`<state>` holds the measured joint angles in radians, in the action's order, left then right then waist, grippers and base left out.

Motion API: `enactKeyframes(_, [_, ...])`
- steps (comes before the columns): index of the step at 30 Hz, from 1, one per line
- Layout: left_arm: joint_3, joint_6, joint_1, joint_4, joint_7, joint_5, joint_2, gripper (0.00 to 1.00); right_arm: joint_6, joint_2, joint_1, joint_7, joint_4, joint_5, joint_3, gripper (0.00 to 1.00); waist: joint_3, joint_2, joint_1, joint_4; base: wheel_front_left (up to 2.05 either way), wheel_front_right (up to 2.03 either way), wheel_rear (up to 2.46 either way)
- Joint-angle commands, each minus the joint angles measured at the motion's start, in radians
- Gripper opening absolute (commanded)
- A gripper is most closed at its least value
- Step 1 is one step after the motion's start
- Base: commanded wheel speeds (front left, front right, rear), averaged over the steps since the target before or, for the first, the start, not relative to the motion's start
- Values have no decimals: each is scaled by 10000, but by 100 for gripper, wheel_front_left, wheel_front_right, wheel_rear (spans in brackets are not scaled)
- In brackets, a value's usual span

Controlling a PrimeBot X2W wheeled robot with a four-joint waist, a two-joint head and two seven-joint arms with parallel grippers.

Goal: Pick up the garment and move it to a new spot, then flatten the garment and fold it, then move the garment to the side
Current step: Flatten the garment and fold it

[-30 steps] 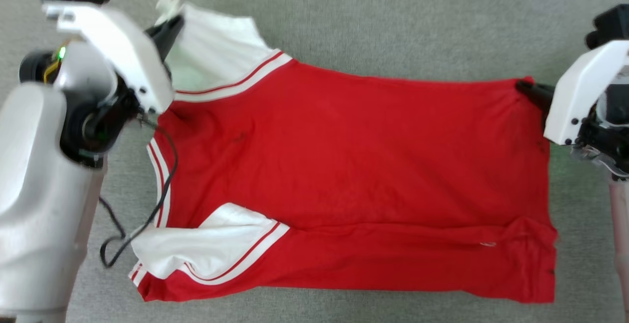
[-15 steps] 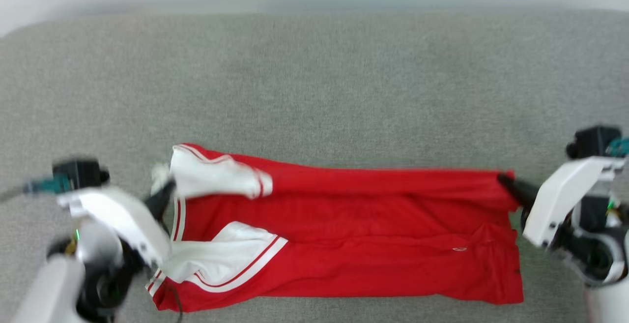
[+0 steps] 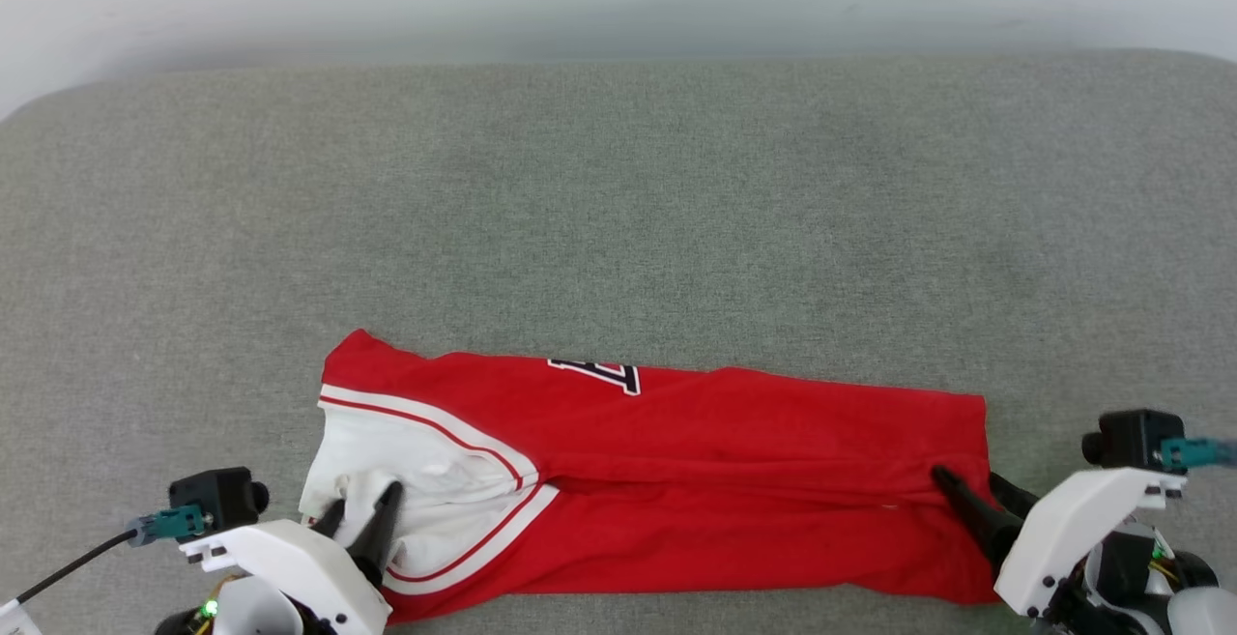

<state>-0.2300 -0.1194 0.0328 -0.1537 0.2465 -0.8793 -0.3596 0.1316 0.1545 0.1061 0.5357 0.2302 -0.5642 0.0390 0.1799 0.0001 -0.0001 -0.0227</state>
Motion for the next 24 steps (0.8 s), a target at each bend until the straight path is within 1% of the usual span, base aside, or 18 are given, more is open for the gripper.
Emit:
enactKeyframes(1, [63,-132,90,-124,-203,212,-68,100,-16,17,-244,-196,26,-11,-29,100,-40,-1,1,-6,0,0,0])
enactKeyframes(3, [-41,-31,219,-6,-732,480,92,100,-12,78,-280,-783,-214,4,-49,100,-173,-1,1,-22,0,0,0])
enactKeyframes(5, [-92,-65,344,132,-1279,816,177,100,-12,148,-389,-1218,-502,-45,-32,100,-319,-1,1,-44,0,0,0])
enactKeyframes(7, [-170,-113,428,328,-1727,1144,244,100,-12,268,-523,-1487,-828,-37,39,100,-451,-1,1,-53,0,0,0])
enactKeyframes(8, [-359,-53,480,523,-2044,1435,318,100,-12,388,-613,-1508,-1128,-55,196,100,-604,-1,1,-54,0,0,0])
enactKeyframes(9, [-359,-53,480,523,-2044,1435,318,100,-12,388,-613,-1508,-1128,-55,196,100,-604,-1,1,-54,0,0,0])
enactKeyframes(13, [-640,-100,638,1008,-2695,2106,347,100,-12,716,-729,-960,-1551,24,875,100,-832,-1,1,7,0,0,0])
enactKeyframes(18, [-862,-434,759,1601,-3720,3131,351,100,-12,1050,-835,307,-1829,229,1895,100,-968,-1,1,246,0,0,0])
enactKeyframes(21, [-923,-718,687,1955,-4202,3608,394,100,-12,1091,-950,1227,-1927,343,2327,100,-994,-1,1,489,0,0,0])
enactKeyframes(24, [-920,-942,564,2320,-4482,3937,370,100,-10,926,-1007,1889,-2024,467,2502,100,-953,-1,1,777,0,0,0])
